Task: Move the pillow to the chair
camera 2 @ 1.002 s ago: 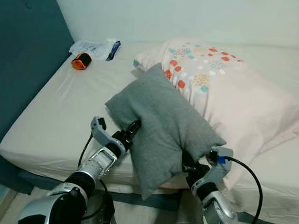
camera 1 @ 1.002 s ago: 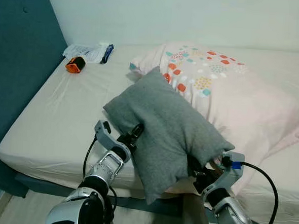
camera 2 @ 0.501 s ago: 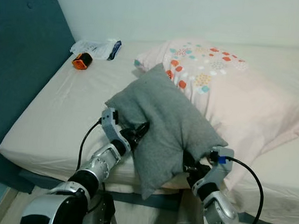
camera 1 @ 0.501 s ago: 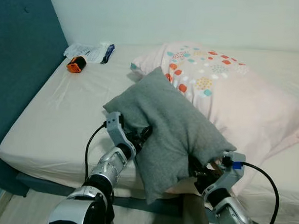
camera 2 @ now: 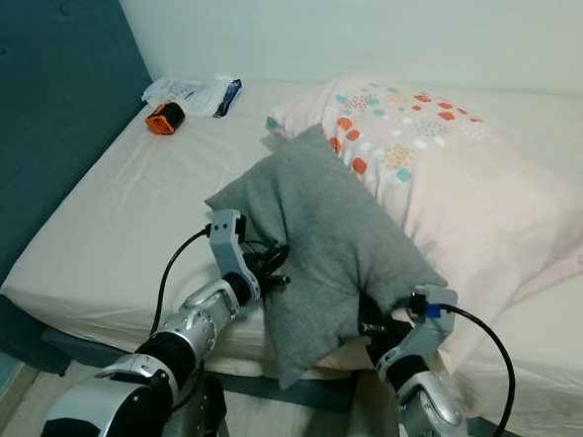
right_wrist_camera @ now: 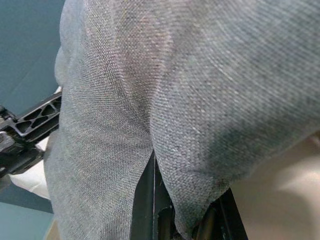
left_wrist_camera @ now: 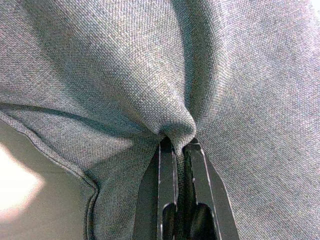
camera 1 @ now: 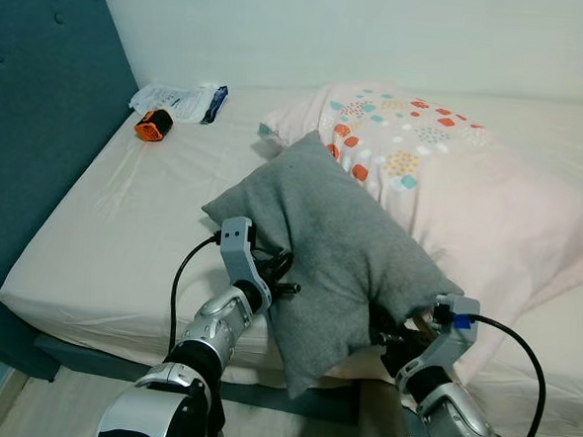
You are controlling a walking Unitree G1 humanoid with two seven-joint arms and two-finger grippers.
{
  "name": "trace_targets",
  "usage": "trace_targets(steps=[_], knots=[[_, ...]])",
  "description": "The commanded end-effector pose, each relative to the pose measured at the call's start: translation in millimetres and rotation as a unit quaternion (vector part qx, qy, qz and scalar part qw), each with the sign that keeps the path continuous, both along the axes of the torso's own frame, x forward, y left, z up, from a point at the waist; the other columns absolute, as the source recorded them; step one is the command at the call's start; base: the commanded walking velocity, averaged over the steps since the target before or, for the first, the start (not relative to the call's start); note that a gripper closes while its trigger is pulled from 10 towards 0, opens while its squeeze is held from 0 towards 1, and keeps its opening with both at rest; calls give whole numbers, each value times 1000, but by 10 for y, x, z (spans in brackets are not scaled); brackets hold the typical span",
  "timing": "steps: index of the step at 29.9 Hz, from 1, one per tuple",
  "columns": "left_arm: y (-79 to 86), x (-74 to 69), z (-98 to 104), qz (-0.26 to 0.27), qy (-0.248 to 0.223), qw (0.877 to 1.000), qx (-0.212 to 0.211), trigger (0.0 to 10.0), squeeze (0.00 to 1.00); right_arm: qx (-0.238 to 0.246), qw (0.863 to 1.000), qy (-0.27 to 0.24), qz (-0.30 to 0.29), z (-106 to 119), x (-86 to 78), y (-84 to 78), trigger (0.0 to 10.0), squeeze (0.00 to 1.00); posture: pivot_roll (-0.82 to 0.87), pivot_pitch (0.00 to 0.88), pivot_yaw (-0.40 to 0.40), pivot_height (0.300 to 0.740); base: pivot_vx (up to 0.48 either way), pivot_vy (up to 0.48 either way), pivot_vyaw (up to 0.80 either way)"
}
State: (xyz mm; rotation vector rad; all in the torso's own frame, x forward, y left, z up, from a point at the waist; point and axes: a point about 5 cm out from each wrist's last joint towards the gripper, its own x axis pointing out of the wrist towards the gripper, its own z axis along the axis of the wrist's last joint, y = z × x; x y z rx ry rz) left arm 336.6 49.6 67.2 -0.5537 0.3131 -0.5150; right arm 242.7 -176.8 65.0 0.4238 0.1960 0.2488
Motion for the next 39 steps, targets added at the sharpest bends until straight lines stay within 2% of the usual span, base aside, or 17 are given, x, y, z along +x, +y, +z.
trace_targets(steps=[1, 3, 4, 6, 8, 10, 18, 20, 21, 22, 23, 24, 31, 34, 37, 38, 39], knots=[[-760, -255, 71, -82, 19, 994, -66, 0, 0, -57, 998, 1, 9, -42, 69, 68, 4941, 0, -182, 119, 100, 568, 0, 0, 0], [-760, -255, 71, -82, 19, 994, -66, 0, 0, -57, 998, 1, 9, -42, 69, 68, 4941, 0, -182, 119, 100, 568, 0, 0, 0], [-512, -140, 87, -40, 4, 997, -69, 0, 0, -151, 988, -19, -3, -23, 189, 55, 10000, 0, -170, 98, 98, 568, 0, 0, 0], [-164, 2, 143, 19, -19, 997, -75, 0, 0, -259, 964, -62, -8, 28, 335, 66, 10000, 0, -162, 88, 93, 568, 0, 0, 0], [-108, 23, 158, 29, -24, 996, -77, 0, 0, -273, 959, -70, -9, 38, 357, 70, 10000, 0, -162, 88, 93, 568, 0, 0, 0], [156, 99, 292, 60, -80, 993, -61, 0, 0, -258, 962, -77, -31, 90, 484, 102, 10000, 0, -124, 57, 72, 568, 0, 0, 0], [566, 137, 519, 132, -169, 977, 4, 0, 0, -208, 971, -98, -71, 214, 650, 98, 10000, 0, -101, 29, 55, 568, 0, 0, 0], [762, 141, 612, 198, -186, 962, 19, 0, 0, -175, 977, -119, -32, 256, 661, 188, 10000, 0, -103, 20, 51, 568, 0, 0, 0], [762, 141, 612, 198, -186, 962, 19, 0, 0, -175, 977, -119, -32, 256, 661, 188, 10000, 0, -103, 20, 51, 568, 0, 0, 0], [851, 133, 674, 231, -197, 952, 27, 549, 0, -185, 974, -131, -18, 264, 667, 227, 10000, 0, -99, 22, 45, 568, 0, 0, 0], [851, 133, 674, 231, -197, 952, 27, 549, 0, -185, 974, -131, -18, 264, 667, 227, 10000, 0, -99, 22, 45, 568, 0, 0, 0], [904, 123, 714, 249, -205, 946, 36, 10000, 0, -192, 971, -139, -12, 272, 676, 249, 10000, 0, -90, 17, 37, 568, 0, 0, 0], [910, 55, 611, 250, -173, 950, 69, 10000, 0, -221, 964, -146, -10, 287, 760, 278, 10000, 0, -73, 15, 43, 568, 0, 0, 0], [915, 44, 529, 242, -155, 951, 118, 10000, 0, -230, 964, -134, -4, 239, 787, 274, 10000, 0, -61, 5, 39, 568, 0, 0, 0], [915, 44, 529, 242, -155, 951, 118, 10000, 0, -230, 964, -134, -4, 239, 787, 274, 10000, 0, -61, 5, 39, 568, 0, 0, 0], [909, 27, 470, 228, -155, 950, 151, 10000, 0, -225, 966, -126, -9, 226, 795, 251, 10000, 0, -56, 0, 38, 568, 0, 0, 0], [909, 27, 470, 228, -155, 950, 151, 10000, 0, -225, 966, -126, -9, 226, 795, 251, 10000, 0, -56, 0, 38, 568, 0, 0, 0]])
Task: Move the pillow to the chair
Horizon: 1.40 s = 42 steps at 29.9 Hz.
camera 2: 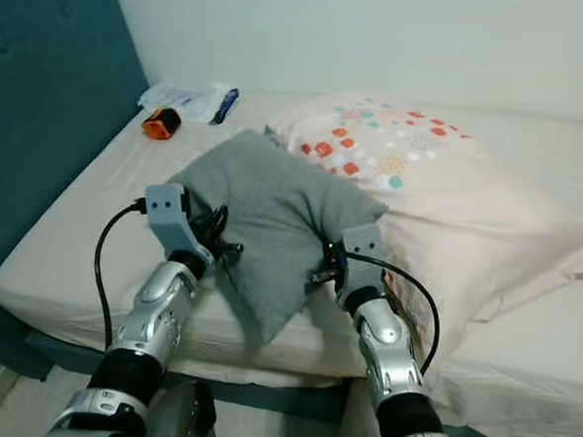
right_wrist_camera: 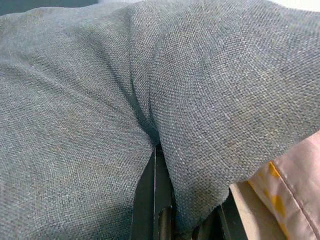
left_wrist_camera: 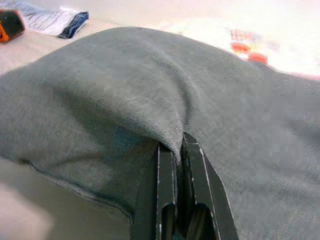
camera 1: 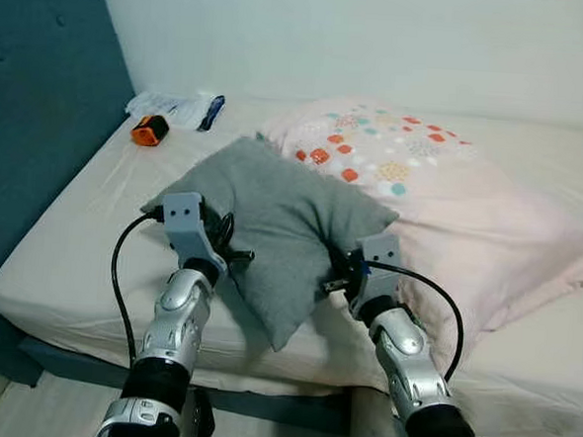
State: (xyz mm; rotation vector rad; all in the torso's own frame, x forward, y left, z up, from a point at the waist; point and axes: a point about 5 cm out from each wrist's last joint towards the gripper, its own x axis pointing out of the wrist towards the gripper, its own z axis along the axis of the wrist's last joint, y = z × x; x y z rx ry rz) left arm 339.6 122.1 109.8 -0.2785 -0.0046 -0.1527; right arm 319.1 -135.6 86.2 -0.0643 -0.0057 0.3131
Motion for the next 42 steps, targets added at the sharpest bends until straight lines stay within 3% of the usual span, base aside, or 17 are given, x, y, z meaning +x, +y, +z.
trace_targets(steps=[1, 5, 13, 20, 42], knots=[[187, -27, -4, 28, -11, 998, 48, 10000, 0, 9, 999, 5, -45, 2, 36, -176, 10000, 0, -58, 0, 38, 568, 0, 0, 0], [170, -92, -36, 12, -21, 995, 93, 10000, 0, 35, 998, 8, -42, -18, 6, -180, 10000, 0, -58, 0, 36, 573, 0, 0, 0], [181, -111, -5, 26, -27, 996, 83, 10000, 0, 36, 999, 5, -36, -32, -7, -174, 10000, 0, -62, 0, 34, 593, 0, 0, 0], [186, -124, 27, 42, -40, 993, 99, 10000, 0, 30, 999, 2, -34, -45, 1, -178, 10000, 0, -69, 0, 32, 613, 0, 0, 0], [157, -175, 11, 38, -47, 994, 91, 10000, 0, 24, 999, 4, -21, -63, 2, -166, 10000, 0, -75, 0, 25, 683, 0, 0, 0]])
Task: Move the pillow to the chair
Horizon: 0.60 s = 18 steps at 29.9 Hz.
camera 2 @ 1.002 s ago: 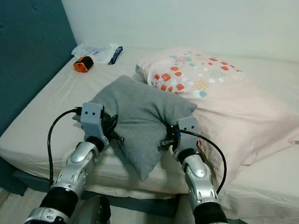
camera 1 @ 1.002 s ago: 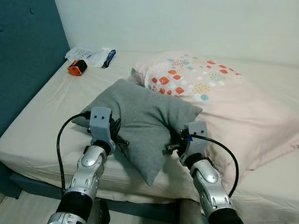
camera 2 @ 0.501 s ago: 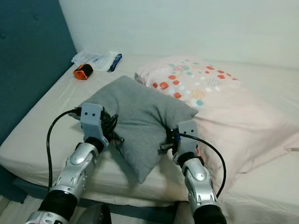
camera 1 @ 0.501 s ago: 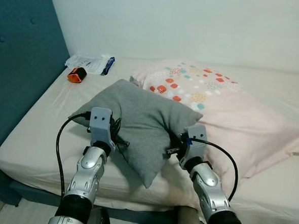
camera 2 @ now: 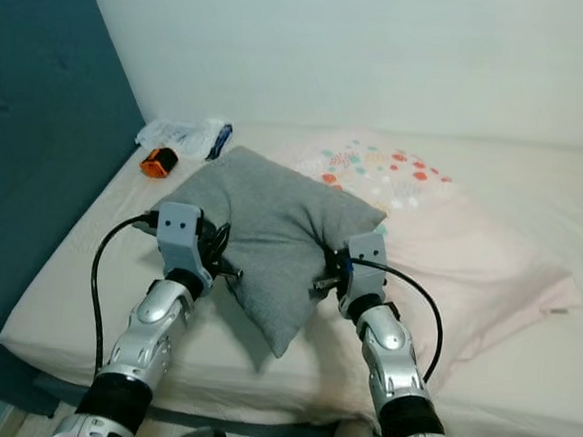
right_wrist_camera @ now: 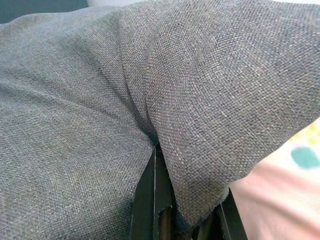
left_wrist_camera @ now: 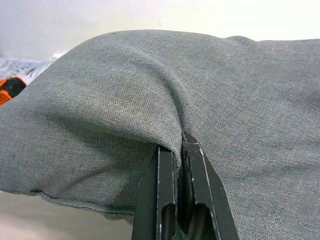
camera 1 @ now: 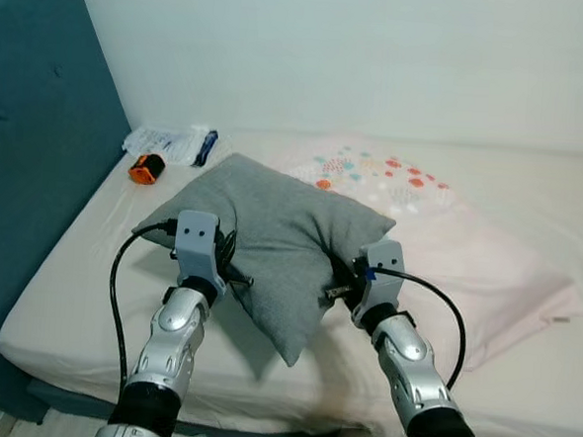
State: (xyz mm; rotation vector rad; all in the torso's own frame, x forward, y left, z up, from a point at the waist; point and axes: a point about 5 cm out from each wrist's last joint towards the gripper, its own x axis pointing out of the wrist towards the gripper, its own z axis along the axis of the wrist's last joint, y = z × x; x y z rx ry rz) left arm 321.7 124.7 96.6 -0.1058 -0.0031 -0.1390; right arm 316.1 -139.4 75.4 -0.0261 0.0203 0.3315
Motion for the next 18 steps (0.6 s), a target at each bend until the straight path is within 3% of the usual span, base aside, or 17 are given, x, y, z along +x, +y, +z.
trace_targets(steps=[1, 18], knots=[[135, 1, 150, 30, -49, 998, 3, 10000, 0, 6, 999, -12, -29, 44, 33, -129, 10000, 0, -77, 0, 26, 688, 0, 0, 0], [169, 7, 143, 34, -46, 998, -1, 10000, 0, 8, 999, -10, -33, 48, 60, -134, 10000, 0, -77, 0, 24, 738, 0, 0, 0]])
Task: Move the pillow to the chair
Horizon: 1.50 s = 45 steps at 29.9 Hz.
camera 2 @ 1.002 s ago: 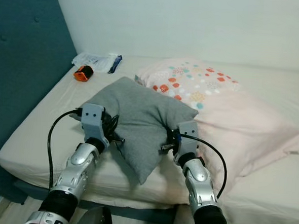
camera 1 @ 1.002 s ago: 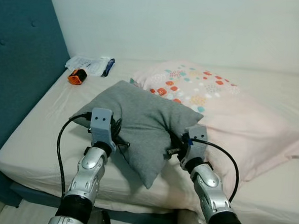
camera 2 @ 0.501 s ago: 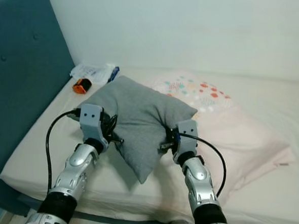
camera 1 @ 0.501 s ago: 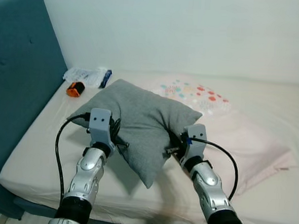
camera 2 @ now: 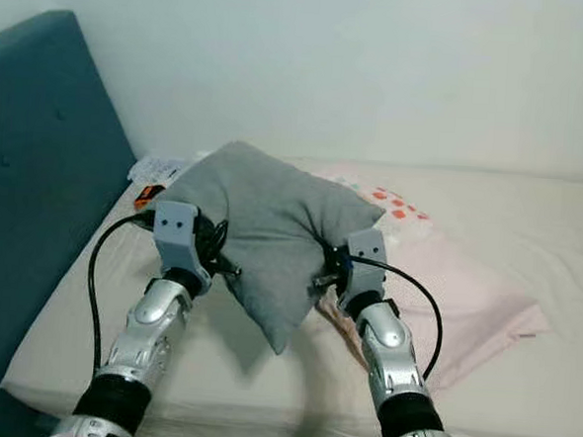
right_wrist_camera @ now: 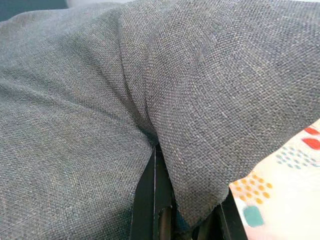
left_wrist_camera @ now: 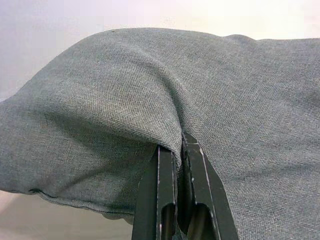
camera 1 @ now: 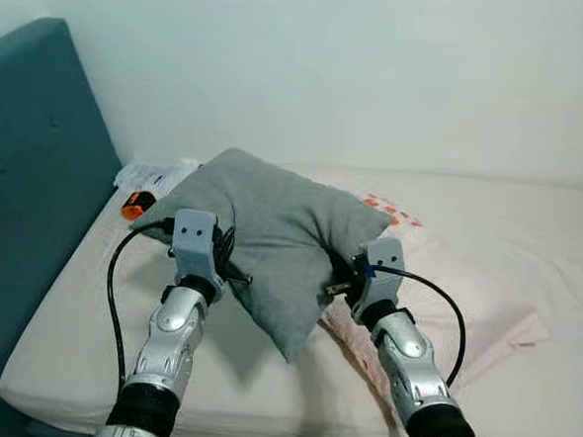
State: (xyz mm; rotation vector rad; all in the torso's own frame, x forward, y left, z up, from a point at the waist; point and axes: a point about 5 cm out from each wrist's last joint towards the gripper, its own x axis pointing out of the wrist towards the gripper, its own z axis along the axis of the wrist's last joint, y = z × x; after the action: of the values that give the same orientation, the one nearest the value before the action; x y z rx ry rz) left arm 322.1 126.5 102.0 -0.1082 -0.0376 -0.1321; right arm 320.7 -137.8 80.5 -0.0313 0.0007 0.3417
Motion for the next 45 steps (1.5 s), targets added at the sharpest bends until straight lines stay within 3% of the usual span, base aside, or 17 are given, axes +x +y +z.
trace_targets(steps=[1, 10, 19, 33, 45], knots=[[151, 4, 89, 30, -29, 999, 1, 10000, 0, 9, 999, 0, -38, -3, 15, -150, 10000, 0, -77, 0, 24, 738, 0, 0, 0], [129, -15, 49, 31, -20, 999, -6, 10000, 0, 7, 999, 9, -47, -39, 4, -179, 10000, 0, -82, 0, 19, 740, 0, 0, 0], [93, -46, -75, 20, 9, 1000, 7, 10000, 0, 28, 996, 53, -65, -194, -24, -204, 10000, 0, -82, 0, 11, 740, 0, 0, 0], [72, -84, -177, 0, 29, 999, 31, 10000, 0, 26, 996, 59, -61, -238, -43, -95, 10000, 0, -82, 0, 43, 740, 0, 0, 0], [55, -123, -261, 1, 45, 998, 43, 10000, 0, 23, 996, 74, -47, -298, -56, -3, 10000, 0, -68, 0, 30, 740, 0, 0, -800]])
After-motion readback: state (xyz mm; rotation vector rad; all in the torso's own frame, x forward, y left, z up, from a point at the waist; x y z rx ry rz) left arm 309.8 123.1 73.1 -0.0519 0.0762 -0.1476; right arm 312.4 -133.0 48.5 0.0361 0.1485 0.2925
